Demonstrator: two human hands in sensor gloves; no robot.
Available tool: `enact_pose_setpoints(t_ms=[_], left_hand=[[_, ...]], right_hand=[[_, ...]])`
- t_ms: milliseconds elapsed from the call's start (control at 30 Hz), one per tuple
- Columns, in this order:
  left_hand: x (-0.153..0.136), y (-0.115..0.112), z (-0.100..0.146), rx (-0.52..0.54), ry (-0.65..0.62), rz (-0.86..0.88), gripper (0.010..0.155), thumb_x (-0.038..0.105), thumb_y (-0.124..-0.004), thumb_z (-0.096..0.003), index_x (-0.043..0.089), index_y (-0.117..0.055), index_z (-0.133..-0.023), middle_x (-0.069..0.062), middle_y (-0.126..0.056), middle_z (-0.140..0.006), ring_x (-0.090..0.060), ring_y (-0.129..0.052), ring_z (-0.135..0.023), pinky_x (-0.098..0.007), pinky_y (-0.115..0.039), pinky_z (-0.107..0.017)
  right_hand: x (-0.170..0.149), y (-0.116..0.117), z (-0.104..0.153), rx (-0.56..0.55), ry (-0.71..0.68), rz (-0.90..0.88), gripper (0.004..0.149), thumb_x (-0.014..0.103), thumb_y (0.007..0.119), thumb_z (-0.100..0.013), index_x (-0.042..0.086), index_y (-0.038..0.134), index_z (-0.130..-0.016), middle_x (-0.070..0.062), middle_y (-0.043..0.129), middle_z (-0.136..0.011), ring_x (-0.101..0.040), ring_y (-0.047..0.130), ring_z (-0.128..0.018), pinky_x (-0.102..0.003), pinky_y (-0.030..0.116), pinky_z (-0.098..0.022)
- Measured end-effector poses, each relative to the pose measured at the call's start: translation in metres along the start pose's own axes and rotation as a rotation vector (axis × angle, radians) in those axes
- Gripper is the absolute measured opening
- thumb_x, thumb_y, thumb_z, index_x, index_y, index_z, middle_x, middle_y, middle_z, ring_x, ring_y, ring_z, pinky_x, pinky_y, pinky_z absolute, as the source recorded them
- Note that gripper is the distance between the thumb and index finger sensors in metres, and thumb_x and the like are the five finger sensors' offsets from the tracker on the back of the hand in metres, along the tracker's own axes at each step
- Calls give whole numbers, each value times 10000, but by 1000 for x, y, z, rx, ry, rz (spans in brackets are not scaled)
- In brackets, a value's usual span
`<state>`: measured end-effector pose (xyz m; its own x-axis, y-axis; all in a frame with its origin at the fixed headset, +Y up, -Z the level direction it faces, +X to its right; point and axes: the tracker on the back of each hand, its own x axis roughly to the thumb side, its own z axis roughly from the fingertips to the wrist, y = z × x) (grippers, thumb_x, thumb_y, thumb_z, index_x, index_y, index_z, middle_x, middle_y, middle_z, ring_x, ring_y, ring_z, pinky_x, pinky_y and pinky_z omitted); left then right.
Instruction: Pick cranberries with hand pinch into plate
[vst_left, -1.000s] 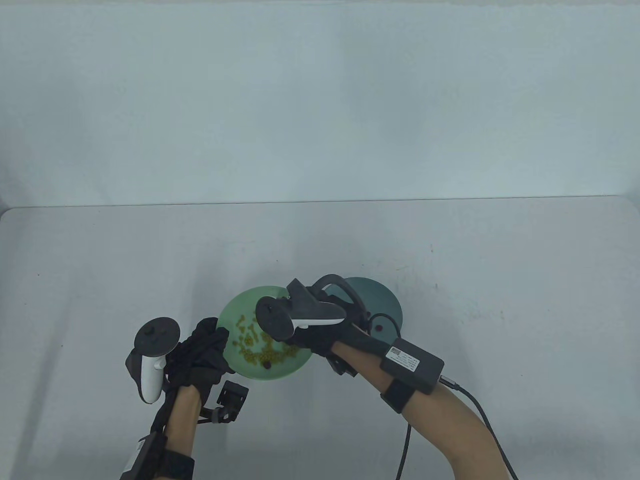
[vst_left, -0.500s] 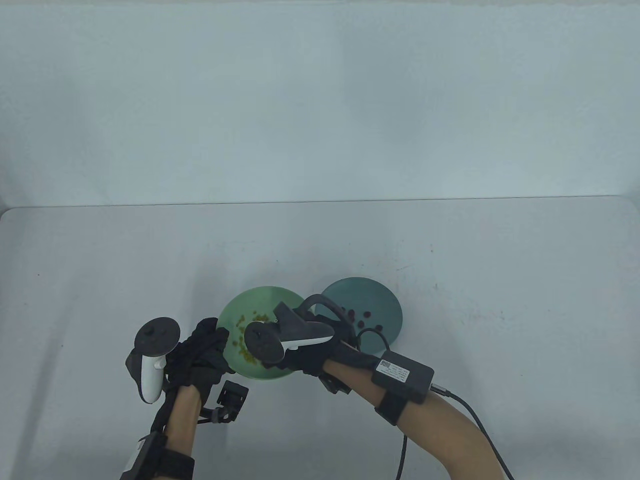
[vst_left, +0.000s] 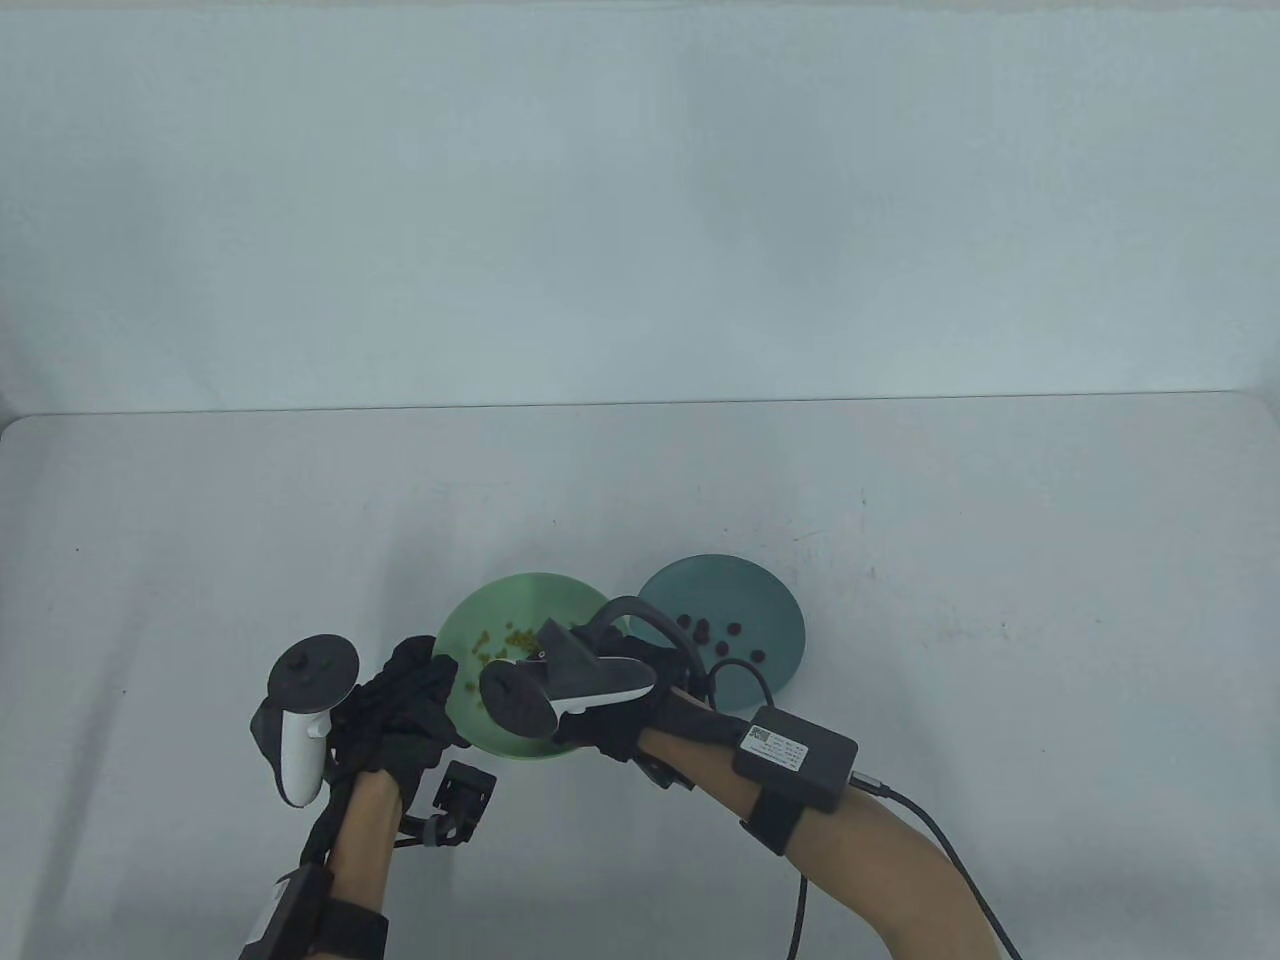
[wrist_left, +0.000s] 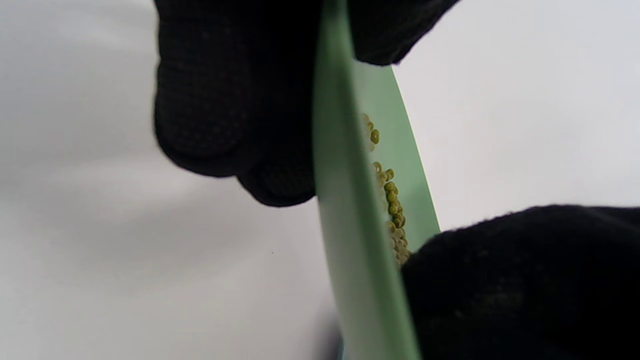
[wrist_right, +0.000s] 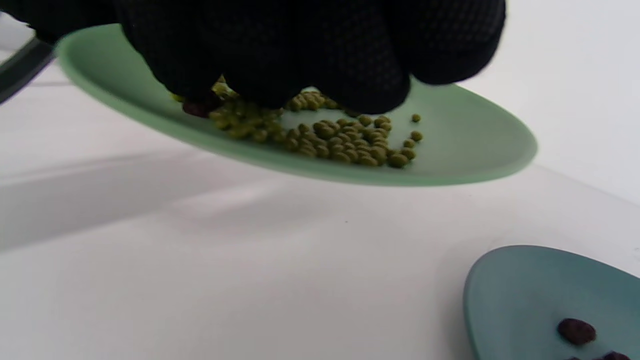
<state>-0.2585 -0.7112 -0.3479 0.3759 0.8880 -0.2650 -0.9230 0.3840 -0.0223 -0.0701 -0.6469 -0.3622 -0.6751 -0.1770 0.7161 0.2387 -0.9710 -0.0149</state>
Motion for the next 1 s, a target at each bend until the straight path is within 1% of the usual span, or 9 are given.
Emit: enact_pose_setpoints(t_ms=[100,167,333,500,567,700,800,900,1000], left_hand=[[0,0,0,1,-1,-1,515,224,-667,-590,-8,-552,-1035,-181,-847,-821,-242,-1092,-497,-308,-971,-371],[0,0,0,0,-2,7,515,224,-666,-590,-9,-553,-1035,-181,-846,-821,-243,-1092,-497,-309,-971,-370],[0,1,0,7,0,12,515,224,-665,-591,-10,-551,-1036,-181,-846,-821,-241,-1092,-498,-308,-971,-371],[-1,2,0,7,3,4,517,224,-667,-590,-13,-552,-1035,-184,-846,-820,-244,-1091,-498,-309,-971,-370],[-1,2,0,6,6,11,516,223,-666,-590,-13,-552,-1034,-184,-846,-820,-243,-1091,-498,-309,-971,-370],[-1,2,1,8,5,12,516,223,-666,-590,-14,-553,-1034,-184,-846,-821,-243,-1091,-497,-309,-971,-371],[-1,3,1,10,5,15,516,223,-666,-591,-12,-551,-1035,-183,-846,-820,-243,-1091,-498,-309,-970,-371],[-1,3,1,12,5,15,516,223,-665,-591,-14,-553,-1034,-182,-846,-821,-241,-1092,-498,-307,-971,-371],[-1,3,1,11,3,18,515,223,-666,-590,-13,-552,-1034,-184,-845,-821,-244,-1092,-498,-309,-971,-370]], right_hand=[[-7,0,-3,-40,62,44,476,496,774,-505,186,843,-858,137,907,-455,-68,959,-393,-345,870,-393],[-13,-2,-3,-48,84,32,478,493,774,-506,184,840,-865,137,907,-457,-67,959,-395,-344,869,-394],[-16,-3,0,-42,75,-10,476,482,775,-511,189,839,-881,134,910,-453,-69,960,-391,-345,871,-392],[-9,-1,-1,3,4,-62,452,482,771,-513,221,843,-875,137,910,-453,-68,960,-395,-345,870,-396],[-8,-6,0,-29,6,-91,454,480,772,-513,218,843,-877,136,910,-452,-66,960,-394,-344,871,-394],[-14,-13,-1,-38,23,-141,459,478,766,-519,205,843,-880,136,910,-452,-67,960,-392,-344,871,-391],[-16,-12,-1,-26,37,-125,458,479,762,-523,200,848,-876,136,911,-450,-67,962,-389,-344,872,-388],[-15,-6,-2,18,33,-105,456,482,760,-524,201,852,-871,134,912,-452,-70,962,-391,-348,871,-390],[-12,-1,-2,25,30,-68,453,482,763,-521,207,845,-872,135,912,-456,-71,963,-396,-348,871,-395]])
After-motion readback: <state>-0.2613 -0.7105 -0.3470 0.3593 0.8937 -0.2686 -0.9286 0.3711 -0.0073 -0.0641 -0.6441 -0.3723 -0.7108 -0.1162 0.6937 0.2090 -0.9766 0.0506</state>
